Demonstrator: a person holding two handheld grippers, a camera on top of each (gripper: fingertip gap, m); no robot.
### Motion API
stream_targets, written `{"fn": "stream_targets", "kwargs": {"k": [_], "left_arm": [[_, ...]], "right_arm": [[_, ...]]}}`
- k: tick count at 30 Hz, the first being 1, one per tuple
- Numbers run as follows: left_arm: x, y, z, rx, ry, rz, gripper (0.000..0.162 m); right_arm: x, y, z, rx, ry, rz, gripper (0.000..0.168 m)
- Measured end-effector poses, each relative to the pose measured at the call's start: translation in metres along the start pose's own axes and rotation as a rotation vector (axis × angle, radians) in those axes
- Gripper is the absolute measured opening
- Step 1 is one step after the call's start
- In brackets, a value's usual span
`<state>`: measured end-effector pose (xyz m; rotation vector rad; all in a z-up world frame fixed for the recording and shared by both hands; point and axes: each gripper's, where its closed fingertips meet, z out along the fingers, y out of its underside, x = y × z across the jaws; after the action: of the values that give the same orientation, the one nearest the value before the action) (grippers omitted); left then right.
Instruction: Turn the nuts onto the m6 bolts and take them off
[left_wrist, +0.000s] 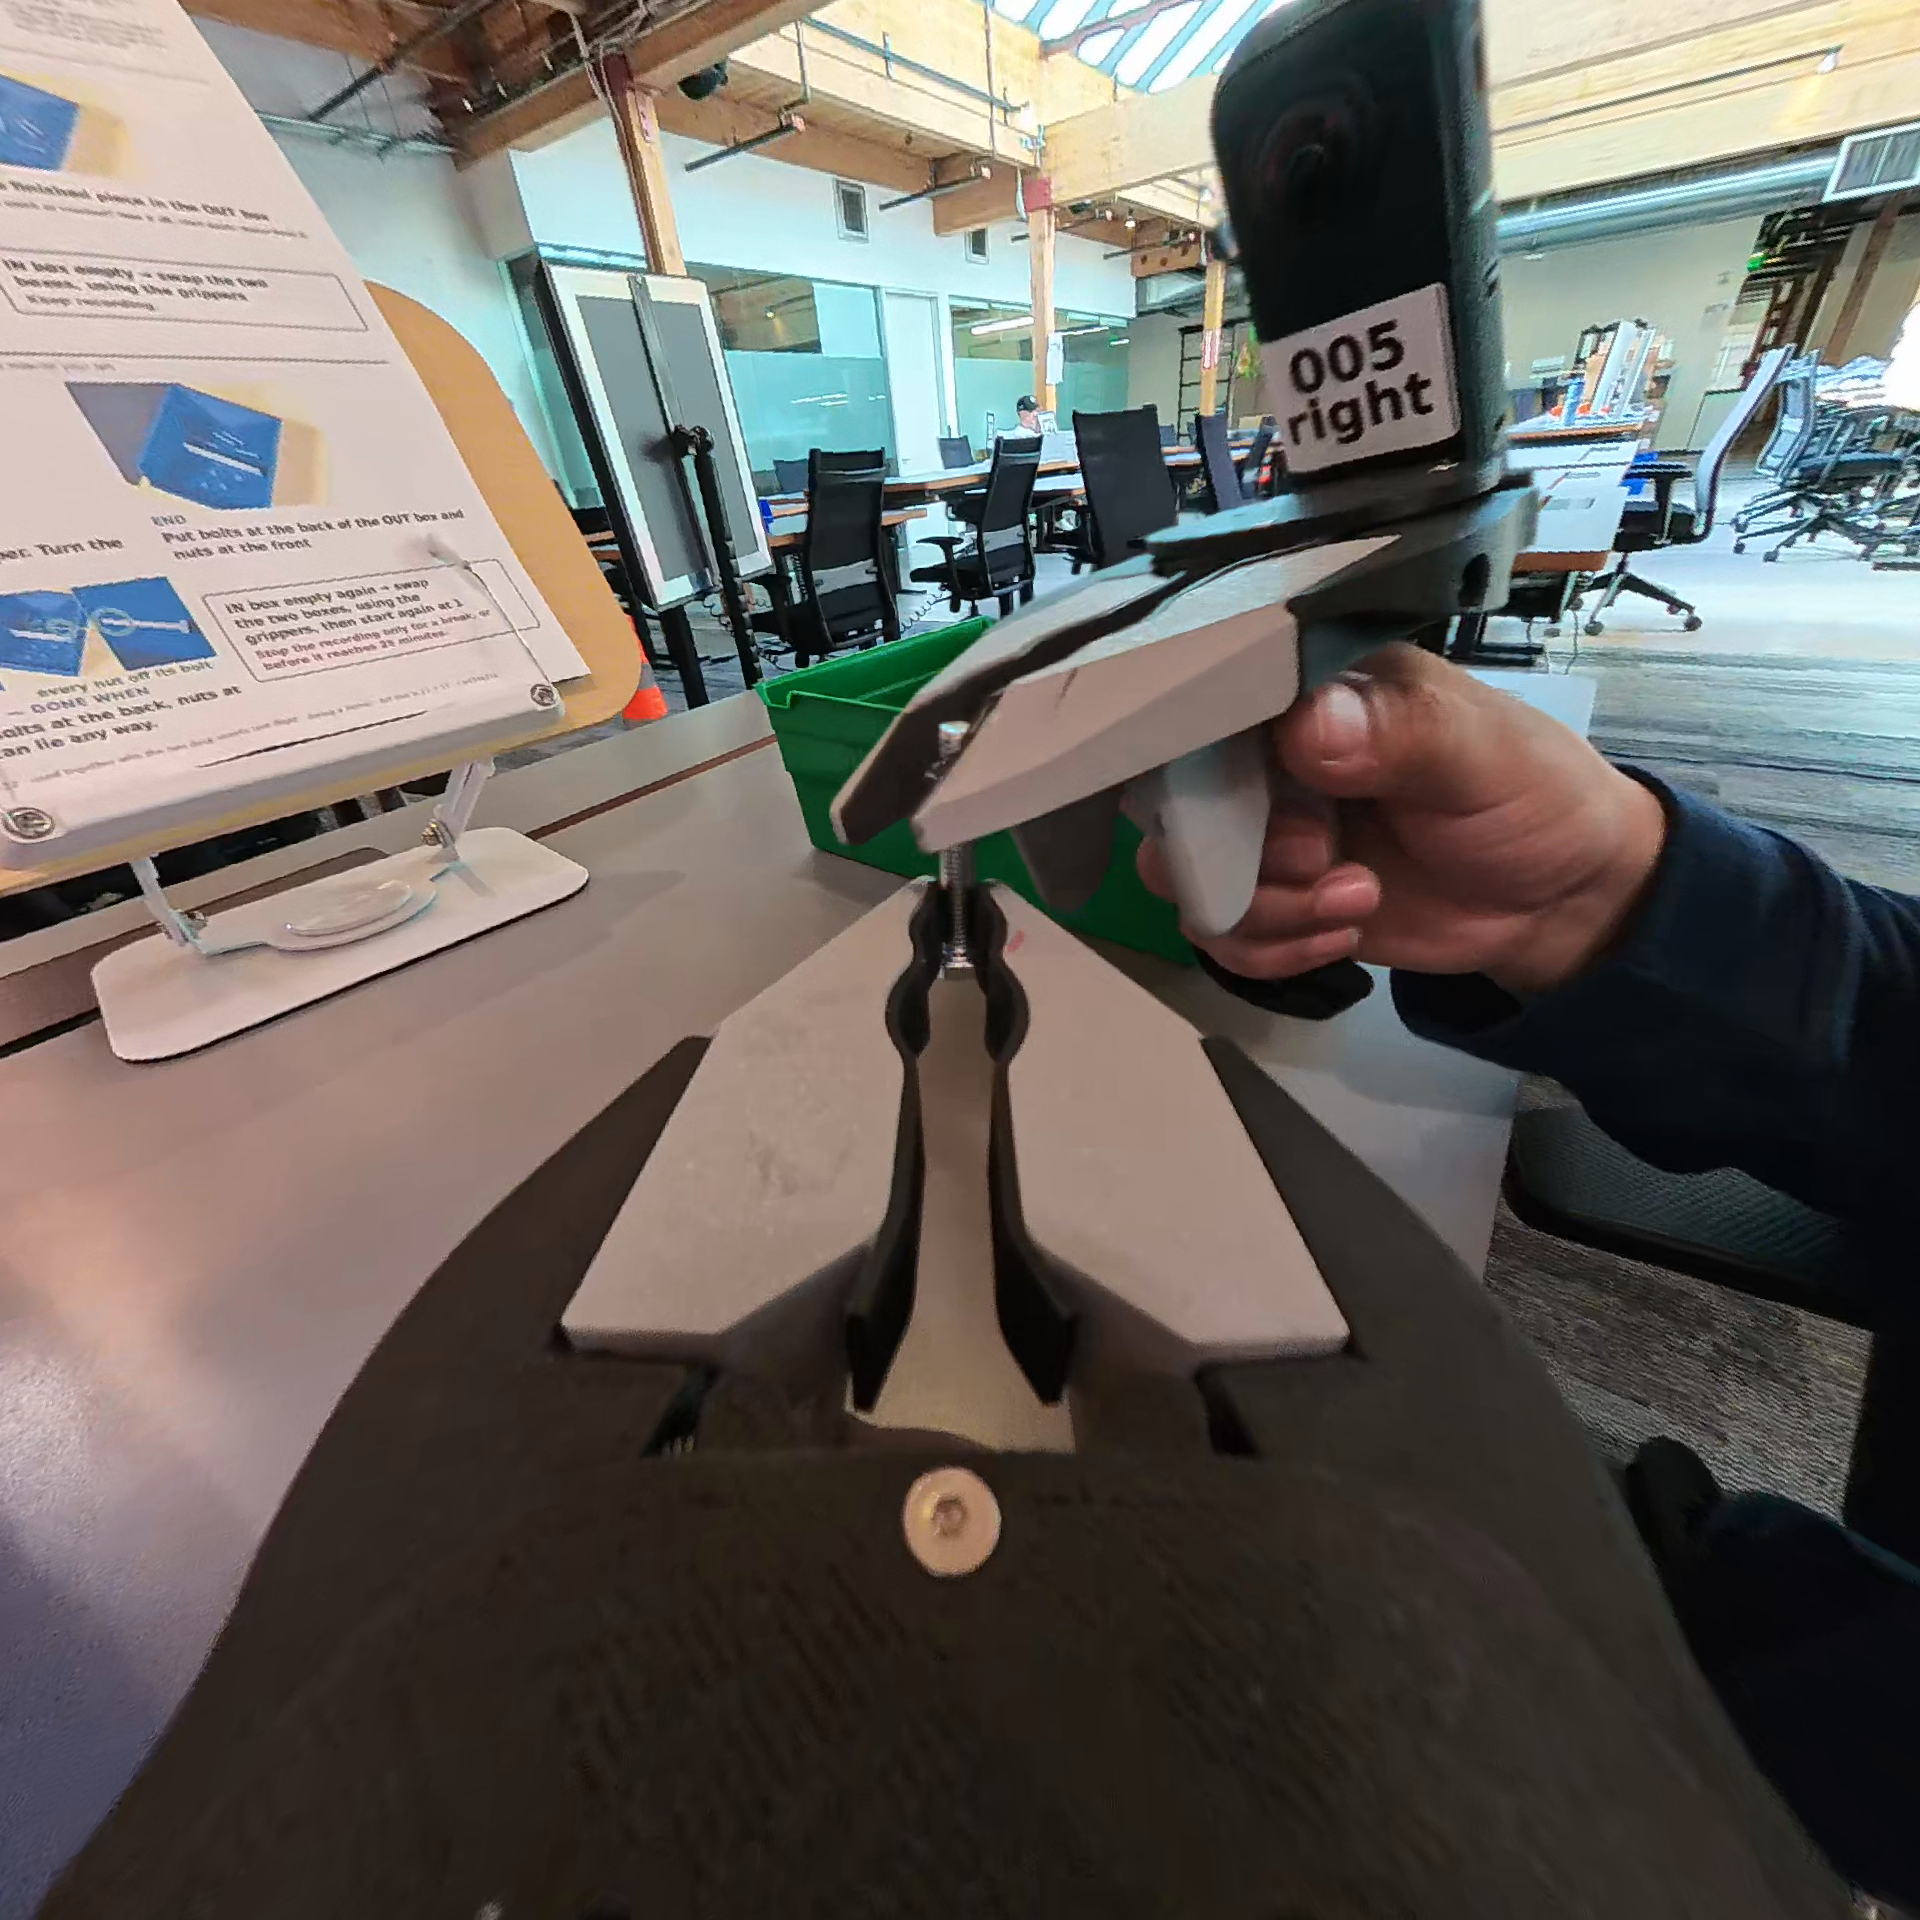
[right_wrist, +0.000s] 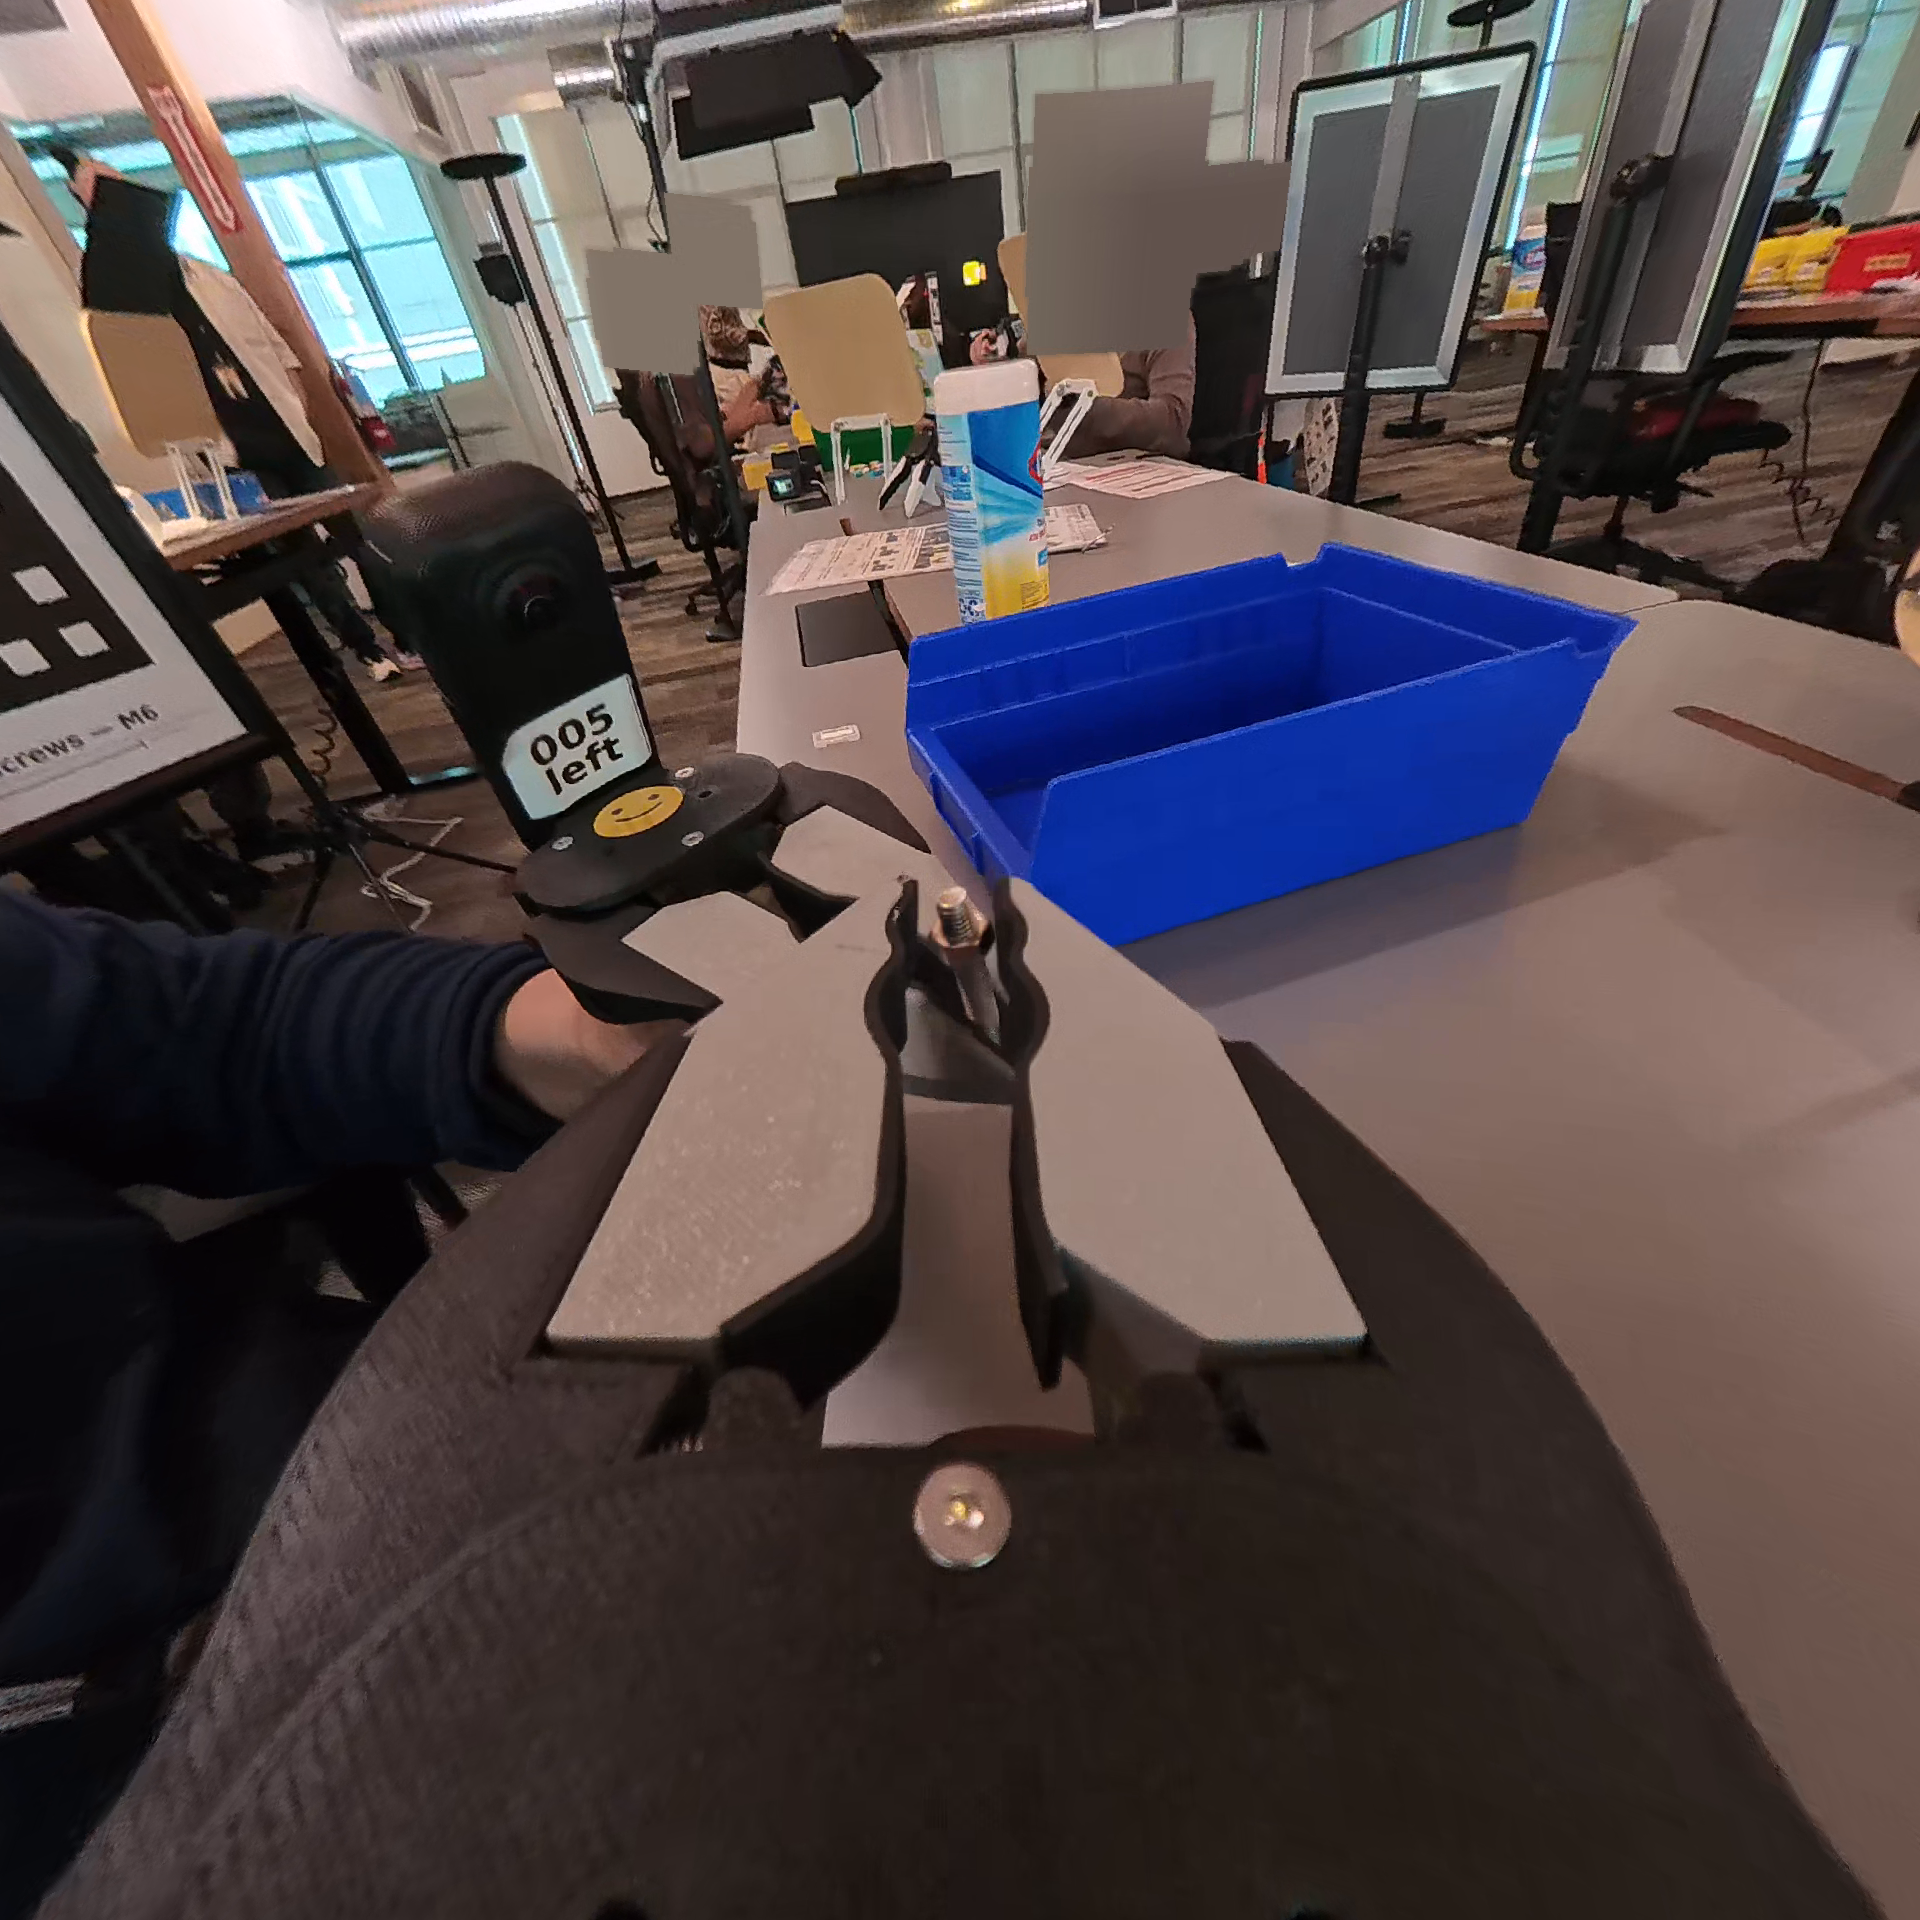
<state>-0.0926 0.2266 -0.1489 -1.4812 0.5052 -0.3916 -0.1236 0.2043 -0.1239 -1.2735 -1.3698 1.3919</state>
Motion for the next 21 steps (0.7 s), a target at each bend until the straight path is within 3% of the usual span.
{"fn": "stream_targets", "kwargs": {"k": [4,9,14,19,21], "left_arm": [[0.000,0.002,0.000,-0.024,-0.003,-0.010,0.003],[0.005,0.007,0.002,-0.066,0.011,-0.013,0.003],[0.007,-0.001,-0.001,-0.045,0.008,-0.010,0.003],[-0.010,-0.007,-0.010,-0.032,-0.031,-0.028,0.003],[-0.013,-0.007,-0.010,-0.029,-0.033,-0.037,0.003]], "right_arm": [[0.014,-0.011,-0.017,0.016,0.099,-0.089,0.025],[0.004,-0.007,-0.013,-0.009,0.065,-0.112,0.037],[0.011,0.004,-0.004,-0.054,0.121,-0.153,0.031],[0.020,-0.006,-0.023,-0.031,0.155,-0.168,0.020],[0.019,-0.008,-0.025,-0.016,0.132,-0.139,0.023]]}}
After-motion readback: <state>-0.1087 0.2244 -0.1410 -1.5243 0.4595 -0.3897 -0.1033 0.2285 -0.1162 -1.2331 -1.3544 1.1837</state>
